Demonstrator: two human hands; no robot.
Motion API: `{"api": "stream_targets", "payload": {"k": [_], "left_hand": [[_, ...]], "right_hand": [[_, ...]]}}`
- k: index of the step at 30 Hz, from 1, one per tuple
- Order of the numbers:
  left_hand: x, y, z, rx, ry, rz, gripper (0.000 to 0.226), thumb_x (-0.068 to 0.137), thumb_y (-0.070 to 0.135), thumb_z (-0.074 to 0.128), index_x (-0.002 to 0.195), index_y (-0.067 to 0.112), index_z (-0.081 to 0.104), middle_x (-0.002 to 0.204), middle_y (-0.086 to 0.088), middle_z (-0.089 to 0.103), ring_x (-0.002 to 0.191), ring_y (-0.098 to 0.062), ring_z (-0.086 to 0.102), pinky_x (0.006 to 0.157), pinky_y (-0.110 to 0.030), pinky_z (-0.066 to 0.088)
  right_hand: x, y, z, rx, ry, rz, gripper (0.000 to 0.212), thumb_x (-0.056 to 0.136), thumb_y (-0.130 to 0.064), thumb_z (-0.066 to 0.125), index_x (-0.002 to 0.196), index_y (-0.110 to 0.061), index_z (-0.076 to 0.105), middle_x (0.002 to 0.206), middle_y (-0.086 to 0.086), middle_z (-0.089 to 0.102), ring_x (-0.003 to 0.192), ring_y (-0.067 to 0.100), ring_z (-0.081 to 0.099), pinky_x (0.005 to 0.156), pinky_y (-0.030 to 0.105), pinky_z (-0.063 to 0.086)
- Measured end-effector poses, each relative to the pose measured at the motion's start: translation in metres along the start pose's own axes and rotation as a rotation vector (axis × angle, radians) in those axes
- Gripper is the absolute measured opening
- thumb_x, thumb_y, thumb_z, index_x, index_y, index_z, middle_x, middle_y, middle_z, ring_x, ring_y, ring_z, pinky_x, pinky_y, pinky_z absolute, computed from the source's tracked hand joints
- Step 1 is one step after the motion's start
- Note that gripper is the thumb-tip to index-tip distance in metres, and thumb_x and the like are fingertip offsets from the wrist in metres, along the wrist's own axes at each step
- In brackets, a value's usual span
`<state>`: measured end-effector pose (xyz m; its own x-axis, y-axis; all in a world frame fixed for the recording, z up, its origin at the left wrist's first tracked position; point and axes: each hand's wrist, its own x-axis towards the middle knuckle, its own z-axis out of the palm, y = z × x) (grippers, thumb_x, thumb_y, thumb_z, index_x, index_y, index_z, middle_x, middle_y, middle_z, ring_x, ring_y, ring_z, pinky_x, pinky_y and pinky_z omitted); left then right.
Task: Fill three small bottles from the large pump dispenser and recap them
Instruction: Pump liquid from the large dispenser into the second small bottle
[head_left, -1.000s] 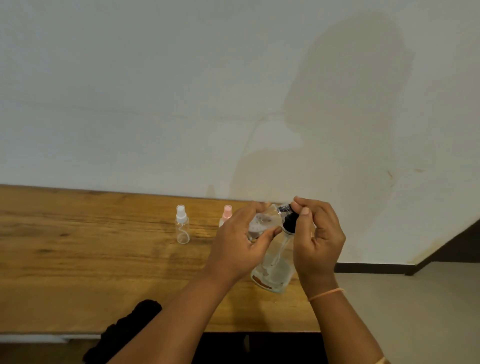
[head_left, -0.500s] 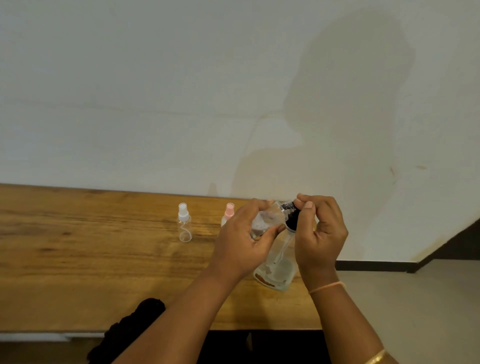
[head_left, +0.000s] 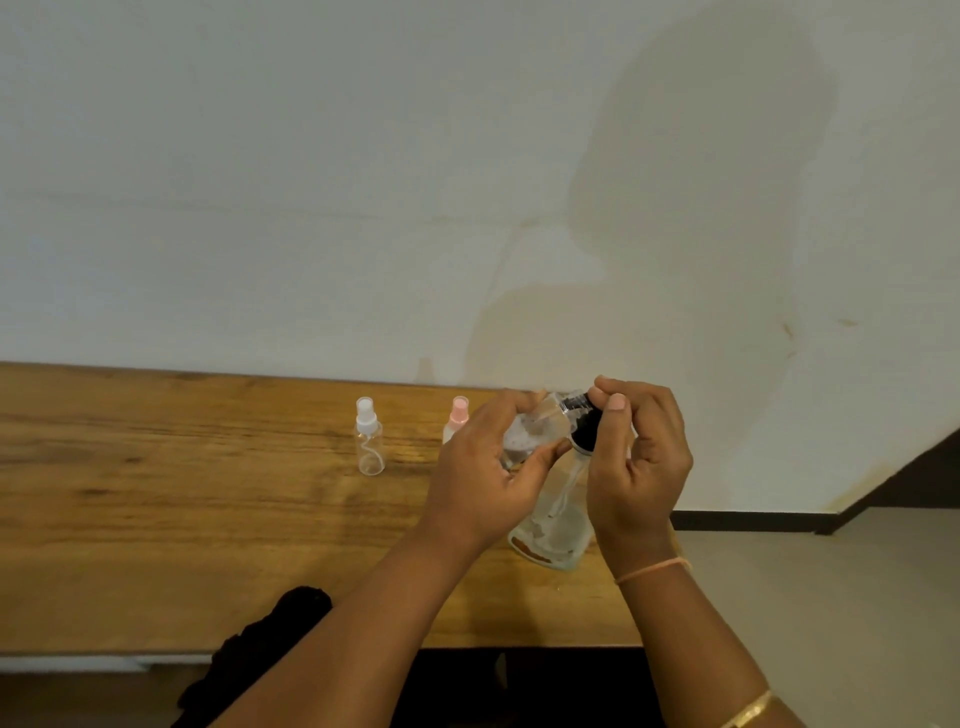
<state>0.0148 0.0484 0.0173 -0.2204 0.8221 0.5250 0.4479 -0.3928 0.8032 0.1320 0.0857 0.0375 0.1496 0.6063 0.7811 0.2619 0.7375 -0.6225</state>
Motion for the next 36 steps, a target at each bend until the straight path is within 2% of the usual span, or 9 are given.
{"api": "stream_targets", "payload": {"k": [4, 8, 10, 15, 18, 25, 29, 33, 36], "left_hand": [[-0.004, 0.000, -0.001, 0.000, -0.005, -0.006, 0.036, 0.082, 0.029, 0.070, 0.114, 0.025, 0.055, 0.108, 0.010, 0.065, 0.094, -0.006, 0.064, 0.070, -0.021, 0.056], [-0.002, 0.007, -0.002, -0.001, 0.034, 0.032, 0.037, 0.081, 0.042, 0.066, 0.114, 0.031, 0.052, 0.103, 0.013, 0.065, 0.078, -0.010, 0.066, 0.062, -0.033, 0.057], [-0.001, 0.009, -0.003, 0.013, 0.037, 0.039, 0.036, 0.081, 0.043, 0.065, 0.113, 0.034, 0.051, 0.103, 0.016, 0.065, 0.077, -0.011, 0.066, 0.062, -0.036, 0.056], [0.000, 0.006, -0.002, 0.005, -0.005, -0.005, 0.033, 0.082, 0.035, 0.069, 0.110, 0.032, 0.051, 0.108, 0.014, 0.064, 0.092, -0.004, 0.064, 0.069, -0.022, 0.056], [-0.003, 0.003, -0.001, 0.006, -0.030, -0.040, 0.034, 0.082, 0.037, 0.067, 0.111, 0.031, 0.051, 0.108, 0.012, 0.065, 0.091, -0.006, 0.065, 0.068, -0.028, 0.058], [0.001, 0.012, -0.007, 0.013, -0.019, 0.011, 0.034, 0.082, 0.035, 0.067, 0.111, 0.036, 0.049, 0.108, 0.011, 0.065, 0.093, -0.004, 0.064, 0.069, -0.017, 0.054], [0.001, 0.009, -0.007, -0.002, -0.034, -0.012, 0.032, 0.082, 0.036, 0.067, 0.109, 0.032, 0.050, 0.107, 0.011, 0.065, 0.091, -0.006, 0.064, 0.068, -0.024, 0.056], [-0.001, 0.005, -0.004, 0.022, -0.045, -0.031, 0.032, 0.083, 0.031, 0.070, 0.110, 0.027, 0.053, 0.106, 0.016, 0.063, 0.092, -0.002, 0.062, 0.068, -0.017, 0.054], [-0.002, 0.005, -0.002, -0.006, -0.047, -0.041, 0.032, 0.083, 0.035, 0.068, 0.110, 0.026, 0.053, 0.106, 0.012, 0.065, 0.089, -0.005, 0.065, 0.069, -0.025, 0.057]], "right_hand": [[-0.005, -0.002, 0.000, 0.025, -0.001, 0.029, 0.025, 0.094, -0.015, 0.040, 0.090, -0.011, 0.063, 0.089, 0.001, 0.058, 0.089, -0.004, 0.056, 0.078, 0.012, 0.046], [0.001, -0.012, -0.002, 0.088, 0.041, 0.059, 0.026, 0.096, -0.020, 0.039, 0.087, -0.014, 0.063, 0.087, 0.000, 0.061, 0.086, 0.001, 0.059, 0.076, 0.016, 0.048], [0.003, -0.014, -0.001, 0.086, 0.047, 0.064, 0.026, 0.096, -0.020, 0.041, 0.086, -0.015, 0.064, 0.085, -0.003, 0.062, 0.085, 0.000, 0.061, 0.075, 0.015, 0.049], [-0.001, -0.004, -0.001, 0.061, 0.035, 0.059, 0.023, 0.095, -0.015, 0.042, 0.091, -0.012, 0.065, 0.089, -0.002, 0.060, 0.089, -0.003, 0.059, 0.078, 0.010, 0.046], [-0.004, -0.003, -0.002, 0.045, 0.008, 0.069, 0.022, 0.094, -0.014, 0.042, 0.092, -0.013, 0.064, 0.090, 0.002, 0.060, 0.091, -0.003, 0.058, 0.079, 0.010, 0.046], [0.003, -0.013, -0.008, 0.106, -0.007, 0.096, 0.023, 0.093, -0.018, 0.043, 0.091, -0.015, 0.066, 0.091, -0.003, 0.063, 0.091, 0.003, 0.062, 0.079, 0.017, 0.050], [0.002, -0.012, -0.005, 0.111, 0.017, 0.115, 0.022, 0.093, -0.018, 0.043, 0.091, -0.018, 0.065, 0.090, -0.005, 0.062, 0.089, 0.004, 0.062, 0.079, 0.018, 0.051], [-0.001, -0.006, -0.001, 0.105, 0.040, 0.137, 0.023, 0.091, -0.015, 0.043, 0.089, -0.015, 0.065, 0.089, -0.003, 0.061, 0.089, 0.001, 0.060, 0.078, 0.013, 0.048], [-0.005, -0.006, -0.002, 0.122, 0.035, 0.161, 0.023, 0.091, -0.015, 0.043, 0.089, -0.014, 0.065, 0.091, 0.000, 0.062, 0.090, 0.001, 0.060, 0.079, 0.012, 0.048]]}}
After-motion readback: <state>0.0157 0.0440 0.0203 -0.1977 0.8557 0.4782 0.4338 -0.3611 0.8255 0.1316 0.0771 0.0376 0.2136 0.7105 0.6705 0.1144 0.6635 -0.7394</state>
